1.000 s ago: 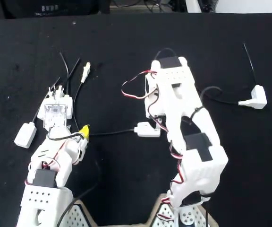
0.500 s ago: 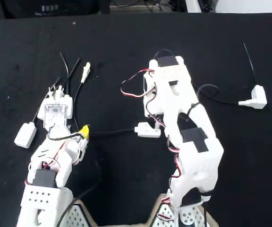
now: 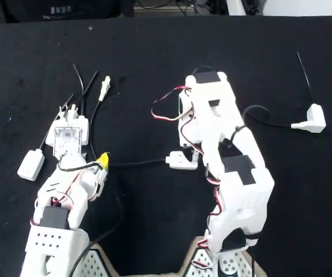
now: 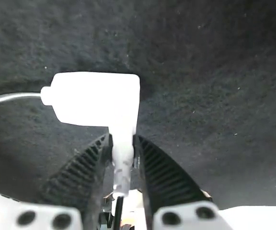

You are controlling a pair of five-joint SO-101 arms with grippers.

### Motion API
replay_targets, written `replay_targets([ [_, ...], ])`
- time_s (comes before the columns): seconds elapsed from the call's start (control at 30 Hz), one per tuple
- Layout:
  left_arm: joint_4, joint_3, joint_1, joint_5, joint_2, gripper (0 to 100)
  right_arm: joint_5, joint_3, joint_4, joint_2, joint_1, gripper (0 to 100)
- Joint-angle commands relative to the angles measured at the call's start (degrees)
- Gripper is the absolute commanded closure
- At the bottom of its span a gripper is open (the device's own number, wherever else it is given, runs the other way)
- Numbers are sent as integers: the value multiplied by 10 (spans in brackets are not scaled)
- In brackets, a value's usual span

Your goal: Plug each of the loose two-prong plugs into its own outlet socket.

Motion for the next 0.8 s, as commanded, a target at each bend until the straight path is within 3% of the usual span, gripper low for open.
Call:
replay_targets([
  [0.0, -10, -8, 0, -3, -6, 827, 4, 2, 18, -20, 12, 987],
  [0.4, -9, -8, 0, -4, -6, 827, 30, 4, -33, 36, 15, 988],
  [0.63, -10, -8, 0, -4, -6, 827, 48, 6, -48, -11, 11, 981],
  [0.77, -10, -8, 0, -4, -6, 827, 91, 5, -33, -23, -1, 827],
])
